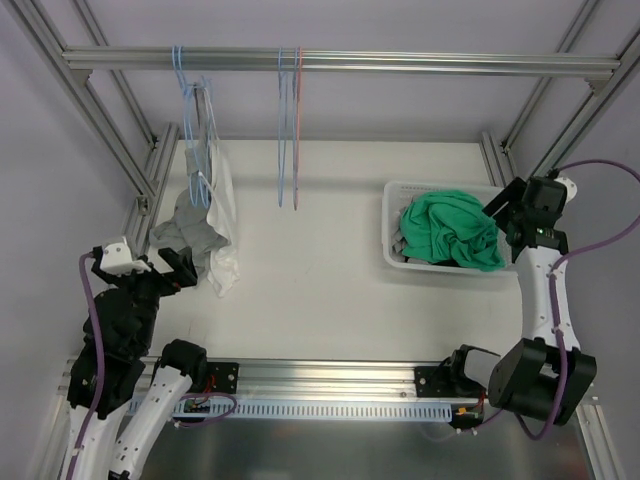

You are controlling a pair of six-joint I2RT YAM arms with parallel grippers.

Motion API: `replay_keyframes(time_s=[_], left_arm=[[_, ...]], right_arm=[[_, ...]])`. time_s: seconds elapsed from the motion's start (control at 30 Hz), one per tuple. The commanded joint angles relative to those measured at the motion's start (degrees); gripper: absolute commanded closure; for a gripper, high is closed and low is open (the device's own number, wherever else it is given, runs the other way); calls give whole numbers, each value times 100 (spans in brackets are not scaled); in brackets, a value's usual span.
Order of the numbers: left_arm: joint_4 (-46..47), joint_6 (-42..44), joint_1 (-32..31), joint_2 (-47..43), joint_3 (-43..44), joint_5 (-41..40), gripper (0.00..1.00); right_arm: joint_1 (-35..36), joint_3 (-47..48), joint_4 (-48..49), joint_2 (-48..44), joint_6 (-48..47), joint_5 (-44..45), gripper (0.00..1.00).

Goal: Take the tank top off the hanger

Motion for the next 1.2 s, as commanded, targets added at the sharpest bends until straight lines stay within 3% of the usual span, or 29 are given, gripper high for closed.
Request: replay_keyframes(time_s=[0.0,0.13,0.33,0.43,0.63,0.83,1.17], left_arm=[[183,-95,55,603,43,332,1],[130,-113,318,1288,131,966,1],[16,-192,1065,1711,210,1362,1],[-72,-174,1189,1721,237,1362,1],[-353,-174,1189,1545,202,1327,1],[-389,-148,1189,983,-88,1371,1],[-353,-192,1189,868,-185,1713,1]], right_arm=[[98,551,-375,-479,-267,-411,23],[869,1191,-998,-752,-1196,-519,0],[2363,1562,-2080,-1384,-1999,-18,1],[2769,1466,-2406,-1963,-2088,-95,0],[2806,1088,-3012,-3140,-1990,264,0],[2911,693,-3162,-4116,-2201,-8,1],[2929,376,-3083,-4382,-2026,502,1]])
